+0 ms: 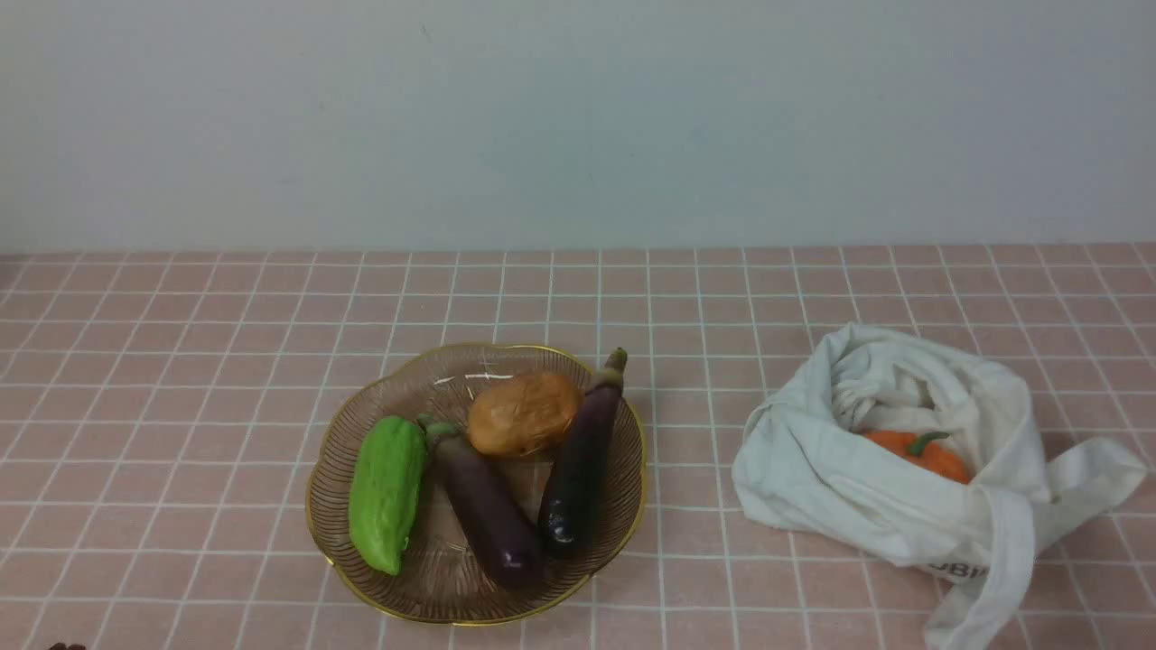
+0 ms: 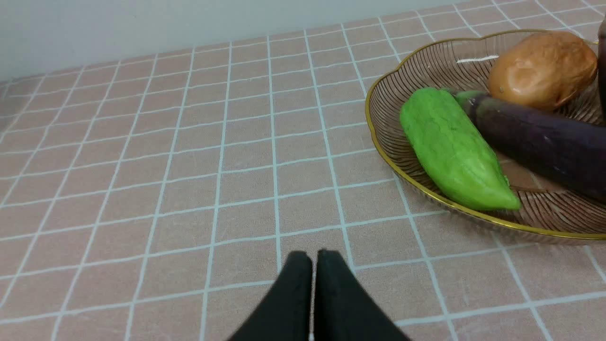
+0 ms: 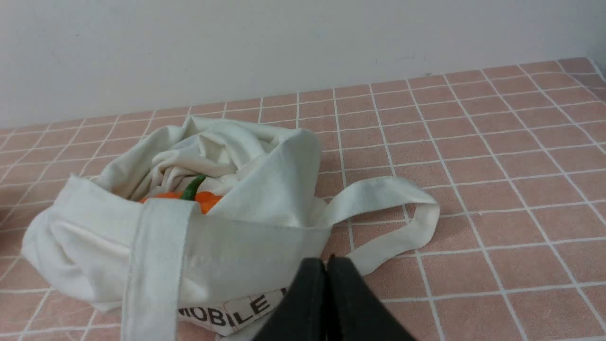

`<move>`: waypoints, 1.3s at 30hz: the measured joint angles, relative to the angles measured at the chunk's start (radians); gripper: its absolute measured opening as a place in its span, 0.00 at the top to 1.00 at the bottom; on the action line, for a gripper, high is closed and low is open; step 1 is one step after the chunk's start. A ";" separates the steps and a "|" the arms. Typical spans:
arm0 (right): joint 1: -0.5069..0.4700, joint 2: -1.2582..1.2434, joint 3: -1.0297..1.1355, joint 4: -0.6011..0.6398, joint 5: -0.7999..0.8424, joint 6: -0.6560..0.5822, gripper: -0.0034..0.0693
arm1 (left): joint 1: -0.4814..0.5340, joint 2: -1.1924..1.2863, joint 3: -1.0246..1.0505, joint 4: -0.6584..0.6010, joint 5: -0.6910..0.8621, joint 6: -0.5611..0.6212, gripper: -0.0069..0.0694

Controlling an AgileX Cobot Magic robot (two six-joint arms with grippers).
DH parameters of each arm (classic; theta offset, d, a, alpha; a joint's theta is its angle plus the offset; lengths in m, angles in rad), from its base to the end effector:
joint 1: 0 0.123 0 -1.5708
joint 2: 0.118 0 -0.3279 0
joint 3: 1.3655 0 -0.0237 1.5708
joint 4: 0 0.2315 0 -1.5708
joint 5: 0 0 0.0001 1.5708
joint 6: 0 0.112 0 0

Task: Take vegetables from bag on pink coffee tablecloth place on plate.
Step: 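Reach into the cloth bag toward the pumpkin with the right gripper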

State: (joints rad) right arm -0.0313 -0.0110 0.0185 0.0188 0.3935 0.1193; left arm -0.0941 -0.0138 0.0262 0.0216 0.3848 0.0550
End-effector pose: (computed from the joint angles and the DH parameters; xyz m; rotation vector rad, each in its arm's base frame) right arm 0.0094 0.0005 0.1654 0.1532 1.8790 0.0789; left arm 0.0096 0.0000 0.1638 0.1533 1.8744 -0.0055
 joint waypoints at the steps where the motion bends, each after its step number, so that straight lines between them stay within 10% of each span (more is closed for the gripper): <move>1: 0.000 0.000 0.000 0.000 0.000 0.000 0.97 | 0.000 0.000 0.000 0.000 0.000 0.000 0.92; 25: 0.004 0.000 0.002 -0.003 -0.016 -0.003 0.97 | 0.000 0.000 0.000 0.000 0.000 0.000 0.92; 39: 0.006 0.000 0.010 0.533 -0.380 0.123 0.97 | 0.000 0.000 0.000 0.000 0.000 0.000 0.92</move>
State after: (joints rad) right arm -0.0252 -0.0110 0.0285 0.5522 0.0134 0.2427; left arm -0.0941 -0.0138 0.0262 0.0216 0.3848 0.0550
